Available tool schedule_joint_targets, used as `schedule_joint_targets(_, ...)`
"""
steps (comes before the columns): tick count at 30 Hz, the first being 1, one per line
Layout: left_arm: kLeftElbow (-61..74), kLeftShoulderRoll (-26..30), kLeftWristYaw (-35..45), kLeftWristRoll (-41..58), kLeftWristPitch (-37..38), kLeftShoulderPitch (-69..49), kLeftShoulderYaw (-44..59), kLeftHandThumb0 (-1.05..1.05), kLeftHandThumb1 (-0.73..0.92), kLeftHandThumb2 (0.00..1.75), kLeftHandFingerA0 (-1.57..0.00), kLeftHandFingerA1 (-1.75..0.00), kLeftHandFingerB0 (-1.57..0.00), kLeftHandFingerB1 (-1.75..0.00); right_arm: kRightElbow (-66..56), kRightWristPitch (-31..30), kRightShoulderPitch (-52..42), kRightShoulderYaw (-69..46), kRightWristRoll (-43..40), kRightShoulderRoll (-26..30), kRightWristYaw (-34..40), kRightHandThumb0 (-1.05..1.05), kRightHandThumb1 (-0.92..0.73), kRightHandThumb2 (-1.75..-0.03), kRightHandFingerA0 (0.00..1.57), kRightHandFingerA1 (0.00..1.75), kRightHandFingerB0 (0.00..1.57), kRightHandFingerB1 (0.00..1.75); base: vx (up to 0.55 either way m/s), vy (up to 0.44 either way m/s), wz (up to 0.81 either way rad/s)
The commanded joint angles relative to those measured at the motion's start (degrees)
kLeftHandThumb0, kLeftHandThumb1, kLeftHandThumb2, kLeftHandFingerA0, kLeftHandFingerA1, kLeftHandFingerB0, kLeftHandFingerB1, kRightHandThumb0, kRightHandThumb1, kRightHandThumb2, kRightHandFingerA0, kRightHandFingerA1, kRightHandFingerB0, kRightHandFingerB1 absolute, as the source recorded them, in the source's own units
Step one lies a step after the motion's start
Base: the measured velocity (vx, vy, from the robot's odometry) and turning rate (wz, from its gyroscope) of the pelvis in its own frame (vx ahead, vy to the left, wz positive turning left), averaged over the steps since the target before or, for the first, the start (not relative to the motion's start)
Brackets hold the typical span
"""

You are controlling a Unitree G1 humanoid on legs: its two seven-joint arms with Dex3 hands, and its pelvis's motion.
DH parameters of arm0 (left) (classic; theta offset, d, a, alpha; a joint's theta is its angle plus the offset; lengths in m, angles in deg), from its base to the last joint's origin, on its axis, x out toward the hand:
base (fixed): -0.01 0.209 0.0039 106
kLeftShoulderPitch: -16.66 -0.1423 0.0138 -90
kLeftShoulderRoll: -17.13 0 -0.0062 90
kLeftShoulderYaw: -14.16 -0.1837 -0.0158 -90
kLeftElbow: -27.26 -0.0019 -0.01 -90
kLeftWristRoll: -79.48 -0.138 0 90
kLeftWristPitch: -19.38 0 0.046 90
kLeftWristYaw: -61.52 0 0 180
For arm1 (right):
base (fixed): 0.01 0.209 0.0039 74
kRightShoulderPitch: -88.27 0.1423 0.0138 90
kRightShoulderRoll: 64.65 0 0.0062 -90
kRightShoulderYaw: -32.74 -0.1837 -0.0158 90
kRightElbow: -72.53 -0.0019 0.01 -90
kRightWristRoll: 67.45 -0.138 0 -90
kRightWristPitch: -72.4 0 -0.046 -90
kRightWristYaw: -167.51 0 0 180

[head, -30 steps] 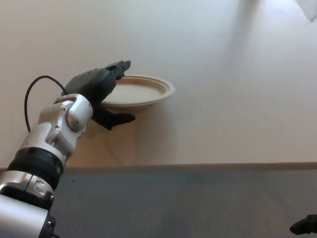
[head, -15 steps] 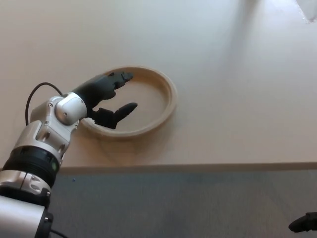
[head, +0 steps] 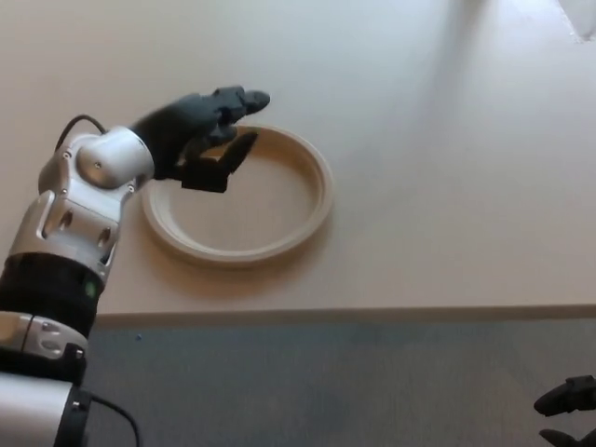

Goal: A person passes a plate to the robot and the robot grabs it with its left hand and places it at the centre of the table infront of it

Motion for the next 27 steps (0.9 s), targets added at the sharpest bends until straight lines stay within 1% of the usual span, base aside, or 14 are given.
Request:
schedule_joint_targets(1, 22.3, 0.6, -3.2, 5.9, 0.5, -8.7, 3.6, -0.93, 0.86, 1.24, -0.07, -0.15, -0.04, -0.22, -0.2, -0.5, 0.3, 0.0, 0.2, 1.3, -1.3, -0.48, -0.58, -0.57, 0.74, 0.72, 0.57, 0.55, 0.0, 0.0, 0.0)
schedule_joint_targets(8, 52.6, -1.1, -5.3, 11.2, 4.2, -18.1, 9.1, -0.82, 0.78, 1.13, -0.07, -0.33, -0.02, -0.28, 0.2, -0.8, 0.6, 0.1, 0.3, 1.6, -1.5, -0.49, -0.6, -0.57, 0.73, 0.7, 0.56, 0.54, 0.0, 0.0, 0.0)
schedule_joint_targets(9, 58.8, -0.9, -5.3, 11.7, 3.0, -19.2, 10.6, -0.8, 0.88, 0.68, -0.16, -0.26, -0.04, -0.22, 0.2, -0.8, 0.5, 0.2, 0.5, 1.5, -1.4, -0.49, -0.6, -0.57, 0.74, 0.7, 0.55, 0.54, 0.0, 0.0, 0.0)
schedule_joint_targets(10, 65.3, -1.4, -5.5, 13.8, 1.5, -20.6, 12.3, -0.58, 0.63, 0.61, -0.15, -0.29, -0.06, -0.23, 0.3, -0.9, 0.5, 0.4, 0.6, 1.5, -1.4, -0.5, -0.61, -0.57, 0.72, 0.7, 0.55, 0.54, 0.0, 0.0, 0.0)
schedule_joint_targets(11, 70.1, -2.2, -5.6, 16.2, 0.4, -21.6, 13.6, -0.58, 0.63, 0.61, -0.15, -0.29, -0.06, -0.23, 0.5, -0.9, 0.4, 0.4, 0.7, 1.5, -1.4, -0.5, -0.61, -0.57, 0.72, 0.7, 0.55, 0.54, 0.0, 0.0, 0.0)
schedule_joint_targets(12, 73.4, -2.3, -5.9, 16.9, 0.9, -22.6, 14.6, -0.29, 0.48, 0.98, -0.01, -0.48, -0.02, -0.5, 0.6, -1.0, 0.5, 0.5, 0.8, 1.5, -1.4, -0.5, -0.61, -0.58, 0.72, 0.69, 0.55, 0.54, 0.0, 0.0, 0.0)
schedule_joint_targets(13, 76.0, -2.0, -5.9, 17.2, 2.2, -23.7, 15.4, -0.38, 0.56, 0.65, -0.19, -0.36, -0.05, -0.22, 0.6, -1.2, 0.5, 0.7, 1.0, 1.6, -1.4, -0.49, -0.61, -0.57, 0.73, 0.69, 0.55, 0.52, 0.0, 0.0, 0.0)
schedule_joint_targets(15, 79.2, -1.4, -6.0, 17.3, 4.6, -25.3, 16.7, -0.25, 0.59, 0.6, -0.23, -0.34, -0.07, -0.22, 0.7, -1.4, 0.5, 0.9, 1.2, 1.6, -1.4, -0.5, -0.61, -0.57, 0.73, 0.68, 0.55, 0.52, 0.0, 0.0, 0.0)
schedule_joint_targets(21, 93.6, -2.7, -5.8, 26.8, 11.5, -38.6, 22.0, -0.26, 0.55, 0.61, -0.26, -0.35, -0.21, -0.34, 0.9, -1.7, 0.3, 1.0, 1.3, 1.8, -1.7, -0.5, -0.61, -0.58, 0.74, 0.67, 0.56, 0.52, 0.0, 0.0, 0.0)
schedule_joint_targets(22, 96.3, -3.1, -5.0, 33.5, 12.5, -43.8, 22.4, -0.17, 0.39, 0.88, -0.15, -0.52, -0.3, -0.55, 1.0, -1.7, 0.2, 1.0, 1.3, 1.8, -1.7, -0.5, -0.61, -0.57, 0.73, 0.68, 0.56, 0.53, 0.0, 0.0, 0.0)
schedule_joint_targets(23, 96.9, -3.3, -4.7, 36.6, 13.2, -45.9, 22.3, -0.17, 0.39, 0.88, -0.15, -0.52, -0.3, -0.55, 1.0, -1.7, 0.2, 1.0, 1.3, 1.8, -1.7, -0.5, -0.61, -0.57, 0.73, 0.68, 0.56, 0.53, 0.0, 0.0, 0.0)
schedule_joint_targets(24, 98.1, -2.2, -5.1, 42.3, 12.8, -50.8, 21.6, -0.33, 0.65, 0.59, -0.31, -0.94, -0.39, -0.32, 1.0, -1.6, 0.0, 1.1, 1.3, 1.8, -1.7, -0.49, -0.61, -0.57, 0.72, 0.68, 0.56, 0.53, 0.0, 0.0, 0.0)
schedule_joint_targets(26, 98.7, 3.4, -6.0, 51.3, 12.0, -59.5, 20.8, -0.5, 0.69, 0.61, -0.65, -0.69, -0.29, -0.31, 1.1, -1.4, -0.2, 1.1, 1.3, 1.7, -1.7, -0.5, -0.61, -0.58, 0.71, 0.69, 0.56, 0.55, 0.0, 0.0, 0.0)
schedule_joint_targets(27, 98.7, 7.8, -5.8, 57.3, 13.0, -65.5, 20.9, -0.5, 0.69, 0.61, -0.65, -0.69, -0.29, -0.31, 1.2, -1.3, -0.1, 1.0, 1.2, 1.7, -1.8, -0.5, -0.61, -0.58, 0.71, 0.69, 0.56, 0.55, 0.0, 0.0, 0.0)
